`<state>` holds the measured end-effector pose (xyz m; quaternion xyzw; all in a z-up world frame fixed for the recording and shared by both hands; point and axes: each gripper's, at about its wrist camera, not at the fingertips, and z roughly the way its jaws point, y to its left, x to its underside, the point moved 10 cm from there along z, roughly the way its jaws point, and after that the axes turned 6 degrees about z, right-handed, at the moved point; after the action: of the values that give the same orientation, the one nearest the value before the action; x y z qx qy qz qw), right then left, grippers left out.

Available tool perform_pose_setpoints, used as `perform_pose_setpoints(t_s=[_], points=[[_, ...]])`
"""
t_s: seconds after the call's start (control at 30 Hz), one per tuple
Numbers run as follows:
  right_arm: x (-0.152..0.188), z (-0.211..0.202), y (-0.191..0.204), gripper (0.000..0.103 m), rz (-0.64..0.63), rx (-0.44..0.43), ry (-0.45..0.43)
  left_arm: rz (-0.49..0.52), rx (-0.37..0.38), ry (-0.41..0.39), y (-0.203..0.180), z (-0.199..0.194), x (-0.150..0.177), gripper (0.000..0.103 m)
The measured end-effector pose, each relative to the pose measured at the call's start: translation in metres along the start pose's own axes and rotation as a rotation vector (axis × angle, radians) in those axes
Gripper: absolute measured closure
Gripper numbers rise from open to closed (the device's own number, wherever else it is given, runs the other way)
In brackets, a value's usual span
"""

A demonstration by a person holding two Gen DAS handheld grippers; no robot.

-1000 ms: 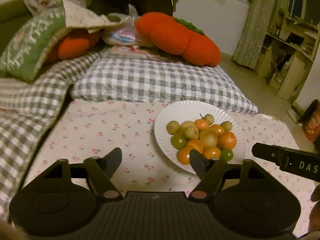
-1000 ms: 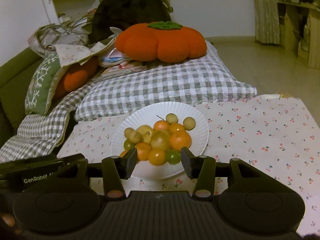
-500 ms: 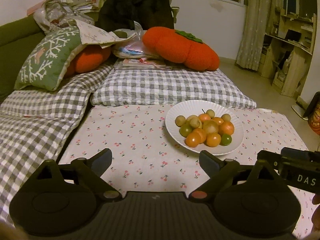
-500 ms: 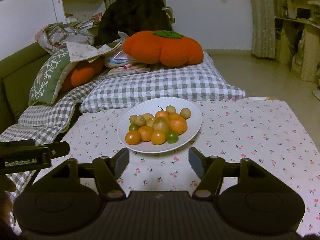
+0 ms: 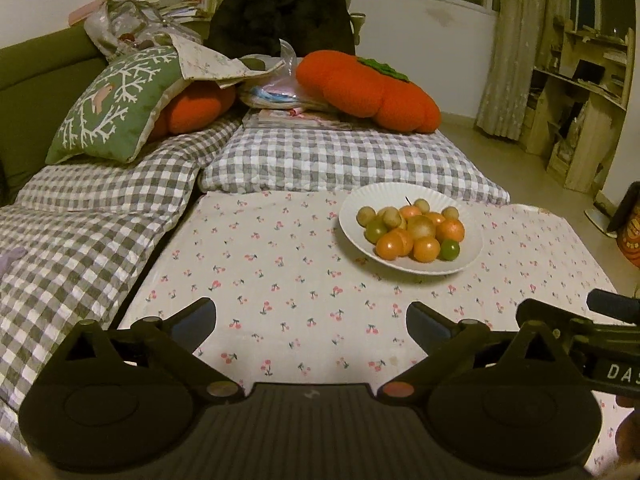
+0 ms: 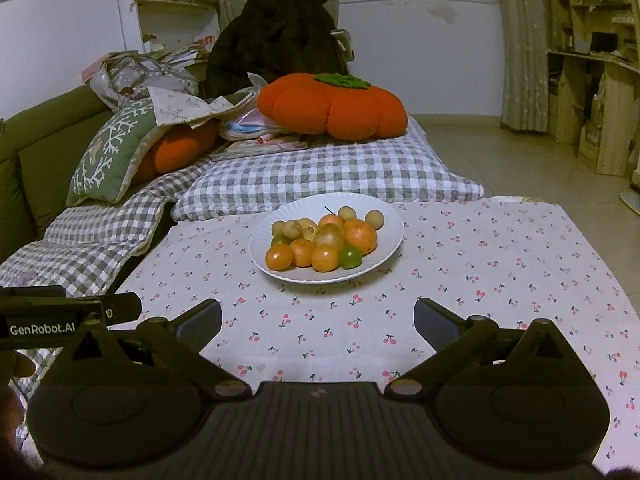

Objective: Organize fruits

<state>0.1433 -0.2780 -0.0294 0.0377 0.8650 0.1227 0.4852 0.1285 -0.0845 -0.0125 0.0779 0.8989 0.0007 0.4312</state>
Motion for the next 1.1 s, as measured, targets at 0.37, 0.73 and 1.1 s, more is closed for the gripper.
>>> perform_pose_setpoints(t_s=[0.37, 0.73, 1.1], points=[[0.0047, -0.0025, 0.0053, 0.0, -0.017, 0.003, 0.003, 0.017, 0.0, 0.019, -0.007, -0.0011, 0.0063, 0.01], [0.0066, -0.0036, 0.0058, 0.0, -0.003, -0.005, 0.014, 0.034, -0.019, 0.012, -0.0071, -0.0026, 0.0061, 0.01], [0.0093, -0.004, 0.0062, 0.0, 0.005, -0.006, 0.027, 0.044, -0.015, 0.017, -0.0069, -0.0007, 0.0078, 0.01]])
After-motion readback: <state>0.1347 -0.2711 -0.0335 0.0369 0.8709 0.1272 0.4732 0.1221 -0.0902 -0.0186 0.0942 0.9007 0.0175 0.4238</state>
